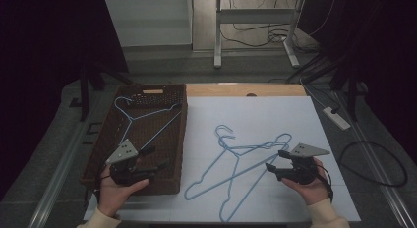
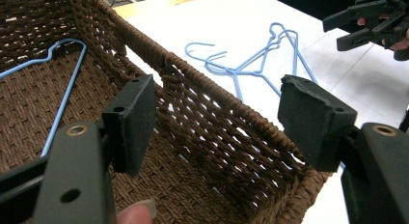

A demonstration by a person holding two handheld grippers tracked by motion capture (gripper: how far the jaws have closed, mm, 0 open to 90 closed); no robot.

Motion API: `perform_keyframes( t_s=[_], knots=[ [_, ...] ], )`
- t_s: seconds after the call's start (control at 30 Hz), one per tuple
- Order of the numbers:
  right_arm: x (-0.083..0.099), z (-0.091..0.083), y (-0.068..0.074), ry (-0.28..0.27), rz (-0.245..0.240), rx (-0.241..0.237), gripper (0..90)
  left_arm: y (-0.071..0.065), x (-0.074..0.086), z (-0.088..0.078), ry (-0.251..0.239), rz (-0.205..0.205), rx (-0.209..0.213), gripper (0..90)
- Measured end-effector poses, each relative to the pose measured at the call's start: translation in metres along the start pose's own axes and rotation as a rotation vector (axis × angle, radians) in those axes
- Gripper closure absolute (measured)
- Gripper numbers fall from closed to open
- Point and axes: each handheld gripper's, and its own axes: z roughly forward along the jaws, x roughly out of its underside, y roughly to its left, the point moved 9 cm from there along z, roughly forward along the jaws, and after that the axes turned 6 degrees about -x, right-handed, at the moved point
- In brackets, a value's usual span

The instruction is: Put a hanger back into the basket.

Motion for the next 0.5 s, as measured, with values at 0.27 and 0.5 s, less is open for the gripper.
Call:
perform_keyframes(
  t_s=[0.27, 0.5],
  knots=[
    [-0.0019, 0.0007, 0.0019, 0.0, 0.041, -0.016, 28.7, -0.0006, 0.0022, 0.0028, 0.003, -0.003, 0.001, 30.8],
    [-0.0045, 0.0038, 0.0019, 0.006, 0.042, -0.018, 29.0, -0.0002, 0.0038, 0.0057, 0.004, -0.004, 0.001, 30.8]
  ],
)
